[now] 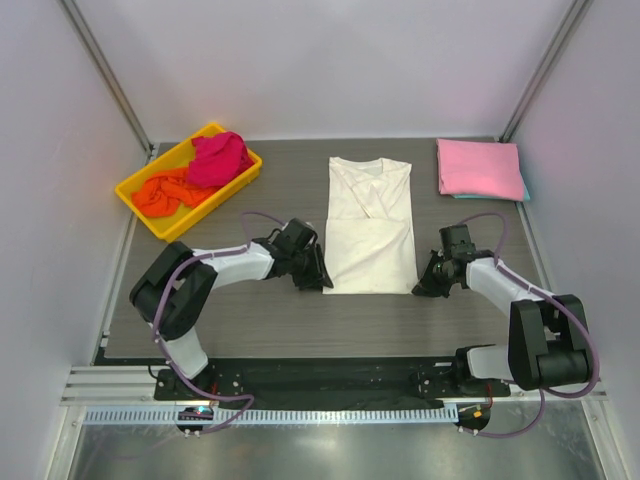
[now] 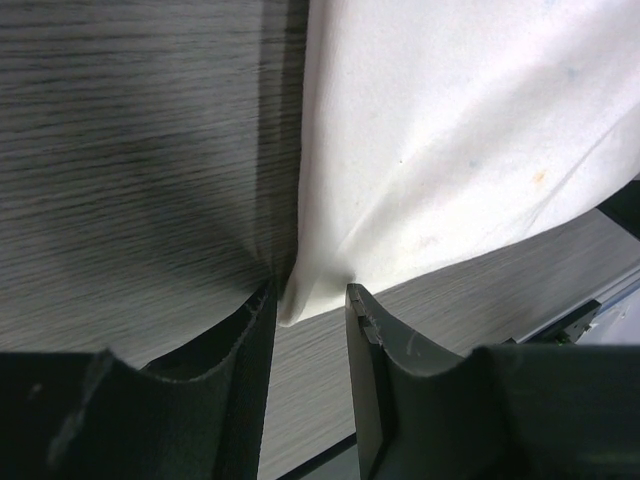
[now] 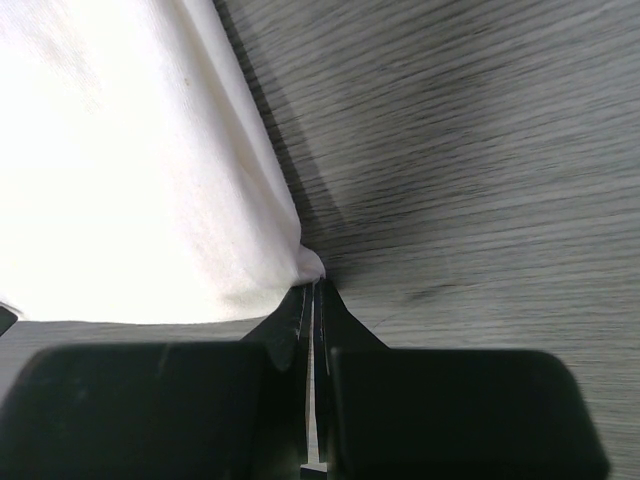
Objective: Fold and stack the t-shirts
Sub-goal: Fold the tshirt
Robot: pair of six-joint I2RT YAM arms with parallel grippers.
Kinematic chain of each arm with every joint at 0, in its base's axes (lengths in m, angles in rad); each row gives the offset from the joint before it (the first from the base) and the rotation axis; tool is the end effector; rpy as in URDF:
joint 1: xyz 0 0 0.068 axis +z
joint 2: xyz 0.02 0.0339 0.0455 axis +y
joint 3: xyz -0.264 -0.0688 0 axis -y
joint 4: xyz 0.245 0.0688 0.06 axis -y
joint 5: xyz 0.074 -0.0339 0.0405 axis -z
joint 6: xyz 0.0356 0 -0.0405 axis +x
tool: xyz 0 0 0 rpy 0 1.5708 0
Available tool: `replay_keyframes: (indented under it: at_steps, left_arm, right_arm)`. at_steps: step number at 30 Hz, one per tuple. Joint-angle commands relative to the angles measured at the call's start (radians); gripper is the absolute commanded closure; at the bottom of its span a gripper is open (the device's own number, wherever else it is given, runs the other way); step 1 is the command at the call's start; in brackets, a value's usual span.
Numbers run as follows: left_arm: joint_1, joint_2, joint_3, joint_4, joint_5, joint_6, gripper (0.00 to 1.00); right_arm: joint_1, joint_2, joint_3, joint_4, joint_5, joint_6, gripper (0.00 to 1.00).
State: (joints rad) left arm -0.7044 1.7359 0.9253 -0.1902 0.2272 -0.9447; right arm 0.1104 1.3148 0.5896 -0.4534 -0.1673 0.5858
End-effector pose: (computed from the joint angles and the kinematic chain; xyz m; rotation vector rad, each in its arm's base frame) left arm 0.2496 -0.2226 0.1462 -0.2429 2.7937 -0.8200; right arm 0.2160 0.0299 0.1505 0.6142 2.7331 0.4106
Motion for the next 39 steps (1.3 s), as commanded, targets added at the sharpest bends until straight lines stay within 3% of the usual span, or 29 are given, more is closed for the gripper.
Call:
replay_keyframes:
  at_steps: [1, 11, 17, 20, 22, 24, 25, 39]
  left_arm:
    - [-0.03, 0.002, -0.028, -0.054, -0.091, 0.02, 0.64]
    - [-0.053, -0.024, -0.022, -0.153, -0.192, 0.069, 0.62]
    - [-0.061, 0.014, -0.026, -0.118, -0.177, 0.069, 0.64]
    - [-0.066, 0.045, -0.016, -0.111, -0.164, 0.058, 0.69]
    - [-0.066, 0.05, -0.017, -0.109, -0.158, 0.049, 0.8]
    - [-0.066, 0.042, -0.022, -0.1, -0.149, 0.041, 0.97]
    - [-0.067, 0.036, -0.022, -0.1, -0.144, 0.04, 1.0]
    - [-0.145, -0.205, 0.09, -0.259, -0.219, 0.006, 1.0]
  right_arm:
    - [0.005, -0.011, -0.028, 0.01, 0.035, -0.018, 0.99]
    - [0.006, -0.014, -0.036, 0.027, 0.029, -0.021, 0.99]
    - [0.006, -0.023, -0.04, 0.025, 0.015, -0.023, 0.99]
    - [0.008, -0.04, -0.045, 0.025, 0.023, -0.018, 0.99]
    - [0.008, -0.049, -0.045, 0.022, 0.035, -0.014, 0.99]
    - [0.006, -0.066, -0.047, 0.01, 0.045, -0.001, 0.99]
    - [0.008, -0.075, -0.047, 0.004, 0.045, 0.009, 0.99]
    - [0.009, -0.474, 0.029, -0.267, 0.091, 0.124, 0.99]
